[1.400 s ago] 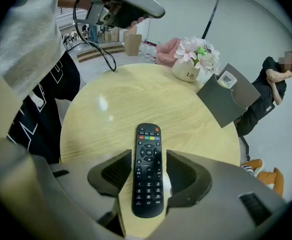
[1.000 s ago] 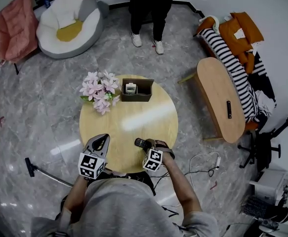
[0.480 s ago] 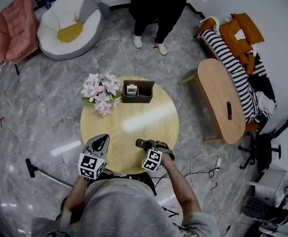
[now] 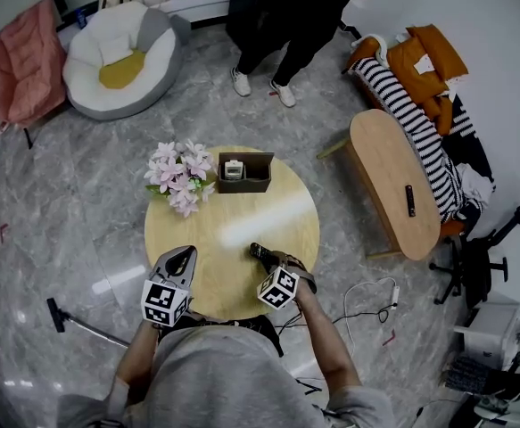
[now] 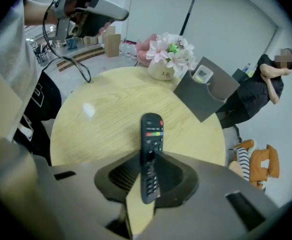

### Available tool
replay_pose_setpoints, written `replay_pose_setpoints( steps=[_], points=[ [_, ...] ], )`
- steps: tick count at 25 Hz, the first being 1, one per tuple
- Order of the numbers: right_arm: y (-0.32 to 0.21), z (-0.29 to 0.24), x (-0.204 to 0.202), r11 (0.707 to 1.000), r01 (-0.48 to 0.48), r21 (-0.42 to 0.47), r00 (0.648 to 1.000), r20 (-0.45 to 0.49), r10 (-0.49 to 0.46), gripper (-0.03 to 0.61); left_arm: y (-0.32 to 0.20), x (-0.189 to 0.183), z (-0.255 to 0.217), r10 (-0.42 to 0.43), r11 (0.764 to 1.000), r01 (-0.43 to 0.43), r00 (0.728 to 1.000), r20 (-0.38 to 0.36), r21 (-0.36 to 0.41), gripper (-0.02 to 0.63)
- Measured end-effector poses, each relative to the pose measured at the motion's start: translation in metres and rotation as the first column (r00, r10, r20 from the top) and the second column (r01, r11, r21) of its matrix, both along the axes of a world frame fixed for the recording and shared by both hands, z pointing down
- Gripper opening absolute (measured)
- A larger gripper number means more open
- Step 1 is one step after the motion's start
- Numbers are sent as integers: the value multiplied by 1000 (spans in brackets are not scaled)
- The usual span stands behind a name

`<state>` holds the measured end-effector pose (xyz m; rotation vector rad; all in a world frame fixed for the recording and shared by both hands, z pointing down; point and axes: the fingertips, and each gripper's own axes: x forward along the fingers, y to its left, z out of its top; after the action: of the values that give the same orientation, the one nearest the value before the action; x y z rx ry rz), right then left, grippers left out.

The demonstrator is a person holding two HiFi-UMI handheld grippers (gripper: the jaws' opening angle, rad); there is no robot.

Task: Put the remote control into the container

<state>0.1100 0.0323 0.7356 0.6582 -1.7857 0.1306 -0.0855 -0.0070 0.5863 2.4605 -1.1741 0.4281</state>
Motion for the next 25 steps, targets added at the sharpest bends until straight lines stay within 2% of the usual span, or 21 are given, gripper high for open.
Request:
replay_pose_setpoints(
  steps=[1,2,10,16,25],
  points=[
    [-7,-7,1,999,-25,33,1000,13,25,63,0,1,-1,3,1000,-3,1000,0,2,8],
    [-12,-13,2,998,-44,55,999,24,43,58,0,1,-1,5,1000,-5,1000,1,3,7],
    [-11,-13,4,997,-57,57,998,36,55,52,1,1,-4,12,1000,-12,1000,2,9,8],
    [-18,-25,4,990,-103,98,993,73,96,52,1,1,-4,10,1000,-11,1000,5,8,6],
    [-49,-67,4,953,-215,213,967,184,177,51,-2,6,-7,15,1000,-15,1000,10,18,8]
  ],
)
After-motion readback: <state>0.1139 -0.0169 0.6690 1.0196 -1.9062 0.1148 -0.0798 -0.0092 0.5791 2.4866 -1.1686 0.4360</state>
